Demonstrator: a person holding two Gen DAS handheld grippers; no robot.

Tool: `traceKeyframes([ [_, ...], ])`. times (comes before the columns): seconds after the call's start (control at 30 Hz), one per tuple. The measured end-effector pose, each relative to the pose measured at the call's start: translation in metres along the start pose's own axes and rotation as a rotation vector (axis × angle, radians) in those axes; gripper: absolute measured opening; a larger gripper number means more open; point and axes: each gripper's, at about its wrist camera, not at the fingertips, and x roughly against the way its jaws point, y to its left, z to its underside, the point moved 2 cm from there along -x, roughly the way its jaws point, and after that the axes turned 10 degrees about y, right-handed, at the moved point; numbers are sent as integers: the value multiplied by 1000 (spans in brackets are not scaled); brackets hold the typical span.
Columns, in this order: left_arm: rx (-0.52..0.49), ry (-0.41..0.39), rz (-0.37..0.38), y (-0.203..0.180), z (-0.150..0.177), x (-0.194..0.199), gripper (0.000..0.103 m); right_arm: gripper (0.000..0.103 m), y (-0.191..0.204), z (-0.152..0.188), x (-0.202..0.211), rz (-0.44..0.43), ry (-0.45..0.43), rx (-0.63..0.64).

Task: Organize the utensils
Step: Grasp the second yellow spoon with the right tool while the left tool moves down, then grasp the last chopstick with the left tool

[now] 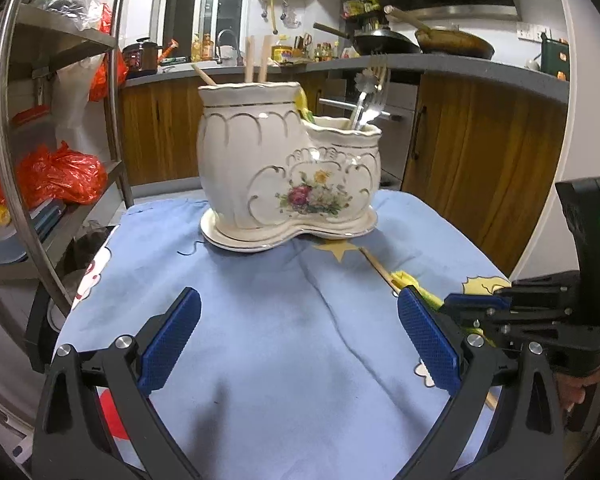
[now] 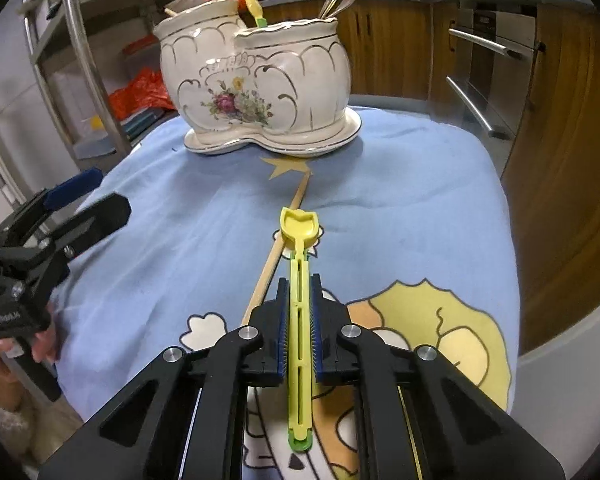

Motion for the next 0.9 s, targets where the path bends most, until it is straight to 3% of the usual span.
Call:
traceKeyframes([
  [0.23,-57,72,8,-28,-1,-10,92,11,-28,-1,19,-2,-103,-56],
  [0.57,-77,275,69,-69,-7,-46,38,11,-51,5,35,-33,-168,-88],
  [0.7,-75,308,63,-80,-9,-54,29,11,-48,6,37,-36,-176,-66],
  [0.9,-117,349,-14,-97,-6,-66,26,11,-39,10,41,-14,-192,-16],
])
